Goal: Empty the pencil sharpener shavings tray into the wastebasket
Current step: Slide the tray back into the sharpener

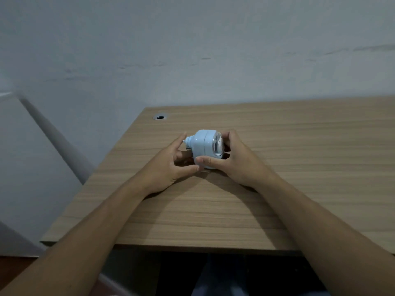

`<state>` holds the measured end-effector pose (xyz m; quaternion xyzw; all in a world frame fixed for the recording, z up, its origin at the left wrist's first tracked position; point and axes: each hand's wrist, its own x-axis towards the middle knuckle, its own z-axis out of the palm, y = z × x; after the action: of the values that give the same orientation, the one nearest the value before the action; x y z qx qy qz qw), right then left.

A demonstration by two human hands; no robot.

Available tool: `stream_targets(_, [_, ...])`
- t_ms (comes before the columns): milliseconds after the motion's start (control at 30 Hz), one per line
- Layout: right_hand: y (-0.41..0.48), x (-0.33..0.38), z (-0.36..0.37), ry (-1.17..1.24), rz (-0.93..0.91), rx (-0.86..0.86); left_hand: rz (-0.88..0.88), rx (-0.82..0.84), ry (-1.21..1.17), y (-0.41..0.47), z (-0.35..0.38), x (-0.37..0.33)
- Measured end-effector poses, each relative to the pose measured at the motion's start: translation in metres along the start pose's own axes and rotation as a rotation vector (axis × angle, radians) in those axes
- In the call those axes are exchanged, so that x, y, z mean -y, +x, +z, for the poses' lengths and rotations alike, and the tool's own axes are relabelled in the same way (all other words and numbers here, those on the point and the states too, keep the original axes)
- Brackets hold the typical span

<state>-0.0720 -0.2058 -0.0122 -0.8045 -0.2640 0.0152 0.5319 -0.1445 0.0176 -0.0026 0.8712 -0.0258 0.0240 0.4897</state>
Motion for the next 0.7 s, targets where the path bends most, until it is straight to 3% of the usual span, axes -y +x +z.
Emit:
stream_targets(300, [-0.005, 0.001, 0.000, 0.091, 0.028, -0.026, -0.010, -0.211, 0.011, 0.006, -0.004, 0.002])
stream_targets(533, [-0.006, -0.001, -0.006, 0.008, -0.028, 0.046, 0.032, -0.129, -0.007, 0.004, -0.006, 0.005])
stream_targets(700, [0.001, -0.005, -0.005, 0.049, -0.049, -0.008, 0.072, -0.087, -0.046, 0.005, -0.004, -0.001])
